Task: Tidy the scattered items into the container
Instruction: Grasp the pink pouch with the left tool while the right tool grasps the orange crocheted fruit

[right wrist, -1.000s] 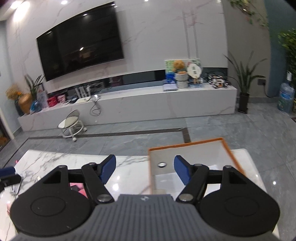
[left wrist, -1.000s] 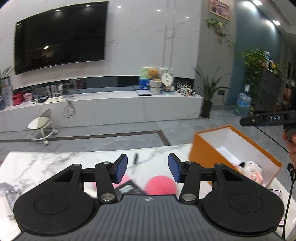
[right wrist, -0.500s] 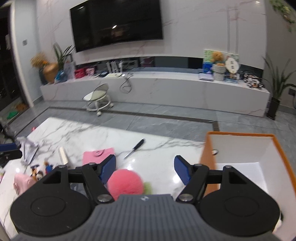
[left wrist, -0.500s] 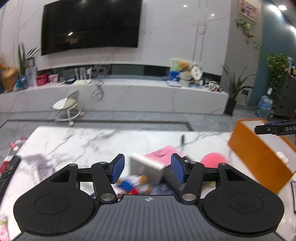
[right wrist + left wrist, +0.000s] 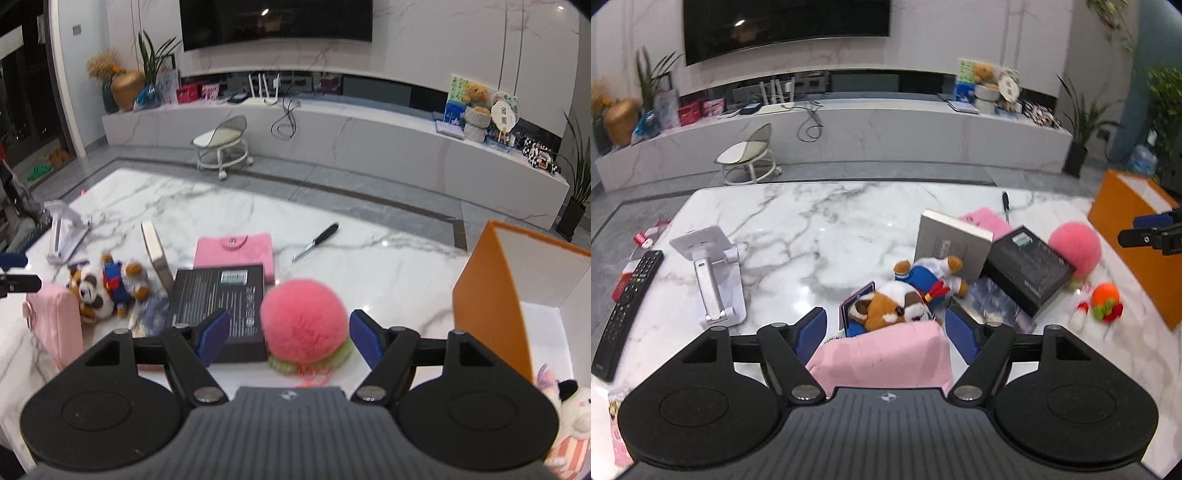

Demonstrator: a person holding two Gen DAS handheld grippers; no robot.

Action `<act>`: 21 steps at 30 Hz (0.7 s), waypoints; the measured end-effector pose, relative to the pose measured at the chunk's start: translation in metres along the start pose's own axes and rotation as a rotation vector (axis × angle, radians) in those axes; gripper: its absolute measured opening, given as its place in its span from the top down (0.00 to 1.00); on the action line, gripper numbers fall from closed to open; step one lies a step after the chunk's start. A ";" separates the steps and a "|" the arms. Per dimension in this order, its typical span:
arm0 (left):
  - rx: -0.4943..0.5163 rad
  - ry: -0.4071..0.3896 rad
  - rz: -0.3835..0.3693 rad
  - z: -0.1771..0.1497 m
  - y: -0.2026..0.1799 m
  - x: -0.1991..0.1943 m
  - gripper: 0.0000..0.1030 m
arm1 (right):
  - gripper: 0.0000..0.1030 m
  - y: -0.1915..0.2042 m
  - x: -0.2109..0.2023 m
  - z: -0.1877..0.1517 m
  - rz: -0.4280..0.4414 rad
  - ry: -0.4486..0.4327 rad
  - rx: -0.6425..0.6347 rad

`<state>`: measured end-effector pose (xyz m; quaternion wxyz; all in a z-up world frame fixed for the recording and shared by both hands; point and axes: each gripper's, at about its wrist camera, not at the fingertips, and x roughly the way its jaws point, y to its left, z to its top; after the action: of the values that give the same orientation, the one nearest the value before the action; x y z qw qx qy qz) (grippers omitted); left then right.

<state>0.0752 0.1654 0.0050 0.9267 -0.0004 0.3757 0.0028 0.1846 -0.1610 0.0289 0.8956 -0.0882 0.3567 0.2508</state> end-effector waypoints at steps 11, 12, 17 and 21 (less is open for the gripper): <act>0.506 0.124 -0.065 -0.021 -0.033 0.035 0.14 | 0.26 -0.005 0.009 -0.018 -0.017 0.057 -0.008; 0.496 0.131 -0.065 -0.022 -0.031 0.036 0.14 | 0.25 -0.007 0.009 -0.020 -0.019 0.064 -0.008; 0.453 0.156 -0.069 -0.022 -0.025 0.041 0.10 | 0.23 -0.011 0.019 -0.030 -0.020 0.123 -0.011; 0.468 0.178 -0.065 -0.024 -0.028 0.043 0.07 | 0.22 -0.010 0.029 -0.039 -0.017 0.170 -0.014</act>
<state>0.0893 0.1371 -0.0422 0.8643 0.2020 0.4463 -0.1140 0.1844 -0.1714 -0.0191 0.8636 -0.1184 0.4288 0.2371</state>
